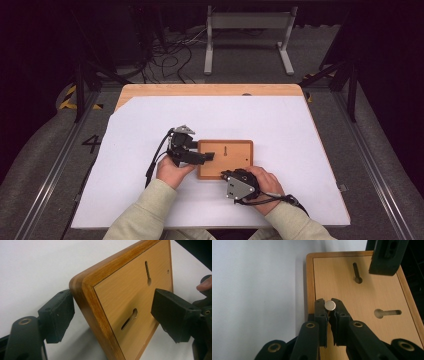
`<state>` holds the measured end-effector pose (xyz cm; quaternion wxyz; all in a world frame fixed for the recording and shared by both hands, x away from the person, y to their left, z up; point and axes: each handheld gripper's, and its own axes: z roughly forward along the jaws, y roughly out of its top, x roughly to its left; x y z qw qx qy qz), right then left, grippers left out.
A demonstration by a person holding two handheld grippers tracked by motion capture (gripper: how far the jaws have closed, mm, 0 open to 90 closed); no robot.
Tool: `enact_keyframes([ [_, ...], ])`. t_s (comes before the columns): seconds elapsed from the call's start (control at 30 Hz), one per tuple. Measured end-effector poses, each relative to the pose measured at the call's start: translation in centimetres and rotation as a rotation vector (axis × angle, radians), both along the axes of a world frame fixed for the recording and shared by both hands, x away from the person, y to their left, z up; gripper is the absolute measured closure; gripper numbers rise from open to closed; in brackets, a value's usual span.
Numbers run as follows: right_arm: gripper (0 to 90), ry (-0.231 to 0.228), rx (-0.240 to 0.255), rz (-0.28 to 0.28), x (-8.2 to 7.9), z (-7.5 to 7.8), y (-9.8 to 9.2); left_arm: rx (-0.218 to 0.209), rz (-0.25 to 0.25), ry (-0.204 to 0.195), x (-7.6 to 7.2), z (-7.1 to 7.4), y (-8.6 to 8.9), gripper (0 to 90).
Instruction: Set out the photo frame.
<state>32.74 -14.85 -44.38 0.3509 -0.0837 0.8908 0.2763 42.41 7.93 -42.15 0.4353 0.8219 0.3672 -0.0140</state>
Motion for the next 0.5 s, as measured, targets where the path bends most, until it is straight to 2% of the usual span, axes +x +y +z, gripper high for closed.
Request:
enact_keyframes([
  [0.17, 84.4, 0.001, 0.004, -0.002, -0.1, -0.1, 0.0, -0.010, -0.014, 0.022, 0.3, -0.4, -0.5, 18.1],
  [0.3, 84.4, 0.001, 0.007, 0.000, -0.1, -0.1, 0.0, -0.007, -0.019, 0.024, 0.4, -0.6, -1.0, 18.1],
  [0.5, 84.4, 0.004, 0.008, -0.006, -0.1, -0.1, -0.1, 0.024, -0.014, 0.021, 0.5, -0.5, -1.4, 20.1],
])
